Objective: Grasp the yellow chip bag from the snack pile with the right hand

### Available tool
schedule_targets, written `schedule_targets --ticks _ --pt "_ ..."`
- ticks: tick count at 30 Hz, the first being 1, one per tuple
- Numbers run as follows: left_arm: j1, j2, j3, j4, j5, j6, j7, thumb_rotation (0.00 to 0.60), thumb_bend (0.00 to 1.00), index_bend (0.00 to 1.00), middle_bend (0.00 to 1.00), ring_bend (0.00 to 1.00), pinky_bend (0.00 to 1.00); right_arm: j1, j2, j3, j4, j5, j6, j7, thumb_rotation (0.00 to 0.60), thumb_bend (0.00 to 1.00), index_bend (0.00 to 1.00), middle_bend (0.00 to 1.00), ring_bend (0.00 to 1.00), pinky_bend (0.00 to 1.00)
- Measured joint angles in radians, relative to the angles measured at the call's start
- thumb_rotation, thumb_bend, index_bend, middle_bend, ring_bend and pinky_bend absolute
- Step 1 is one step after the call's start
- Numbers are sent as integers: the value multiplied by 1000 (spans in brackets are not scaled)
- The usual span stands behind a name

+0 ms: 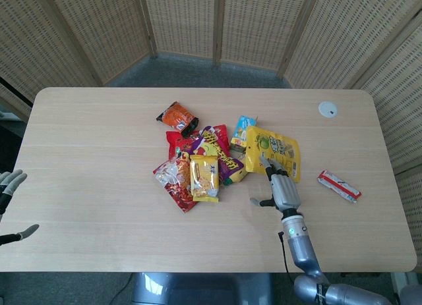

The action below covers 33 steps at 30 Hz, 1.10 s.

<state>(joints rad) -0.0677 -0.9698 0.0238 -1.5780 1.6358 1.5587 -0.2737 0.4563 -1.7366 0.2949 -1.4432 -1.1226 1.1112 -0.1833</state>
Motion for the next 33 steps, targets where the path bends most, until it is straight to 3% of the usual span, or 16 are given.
schedule_targets --ticks 13,27,29,31,33 --pt "-2 -2 -8 7 -20 -12 -2 600 0 41 0 0 0 147 -166 128 383 122 -60 28 600 0 0 0 0 0" --pt "3 4 -14 8 -30 -4 -17 600 0 41 0 0 0 250 -312 188 623 200 -81 27 600 0 0 0 0 3" --pt "5 6 -15 7 -30 1 -20 600 0 41 0 0 0 260 -329 186 662 189 -78 45 600 0 0 0 0 89" --pt "8 9 -17 7 -32 8 -24 600 0 41 0 0 0 269 -345 185 705 175 -72 69 600 28 0 0 9 271" --pt "9 10 -19 7 -35 9 -27 600 0 41 0 0 0 276 -359 183 743 160 -61 93 600 102 5 18 117 413"
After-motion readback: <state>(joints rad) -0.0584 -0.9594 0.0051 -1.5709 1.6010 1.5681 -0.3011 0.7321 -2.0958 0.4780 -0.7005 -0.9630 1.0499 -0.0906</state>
